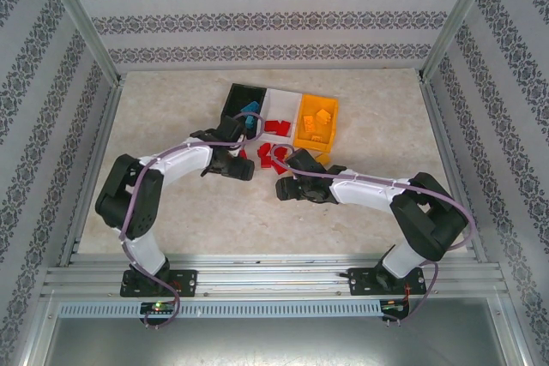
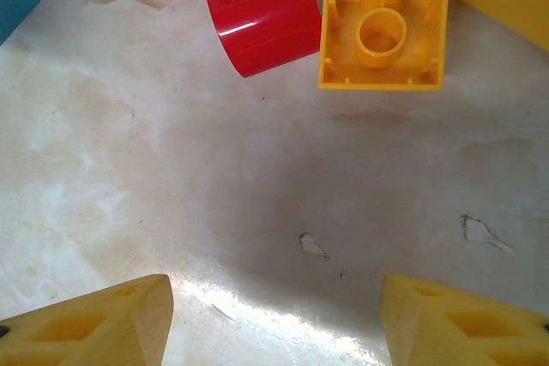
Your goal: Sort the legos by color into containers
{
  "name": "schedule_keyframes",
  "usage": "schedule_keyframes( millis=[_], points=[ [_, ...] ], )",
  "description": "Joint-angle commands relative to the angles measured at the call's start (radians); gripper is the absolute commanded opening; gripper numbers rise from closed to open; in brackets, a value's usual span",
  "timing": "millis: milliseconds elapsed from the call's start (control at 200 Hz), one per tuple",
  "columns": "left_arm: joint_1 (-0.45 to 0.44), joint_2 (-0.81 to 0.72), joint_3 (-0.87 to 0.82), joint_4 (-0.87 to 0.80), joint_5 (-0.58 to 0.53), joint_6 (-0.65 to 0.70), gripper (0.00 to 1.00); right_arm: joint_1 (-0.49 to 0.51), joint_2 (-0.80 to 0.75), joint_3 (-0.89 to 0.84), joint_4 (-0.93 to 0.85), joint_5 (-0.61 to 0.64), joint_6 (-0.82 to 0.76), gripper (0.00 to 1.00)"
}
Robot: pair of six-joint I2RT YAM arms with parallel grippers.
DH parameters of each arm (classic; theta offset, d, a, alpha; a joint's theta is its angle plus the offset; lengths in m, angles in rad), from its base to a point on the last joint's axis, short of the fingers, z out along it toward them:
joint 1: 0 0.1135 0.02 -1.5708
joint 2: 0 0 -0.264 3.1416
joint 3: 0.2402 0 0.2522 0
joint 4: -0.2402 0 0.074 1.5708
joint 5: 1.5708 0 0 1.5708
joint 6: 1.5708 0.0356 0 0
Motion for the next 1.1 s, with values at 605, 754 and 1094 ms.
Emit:
schedule_keyframes(
  millis=[605,754,1094],
  points=[
    [0.011,0.158,0.111,0.034,-0.055,0.074,0.83,0.008,-0.029,0.026,-0.039,0.007,0.005,0.66],
    [0.010,0.158,0.108,0.032,-0.077,0.077,0.82,0.011,-0.019,0.028,-0.036,-0.003,0.012,0.66],
    [0.010,0.146,0.126,0.032,-0.146,0.087,0.92,0.016,-0.009,0.034,-0.034,-0.003,0.015,0.66]
  ],
)
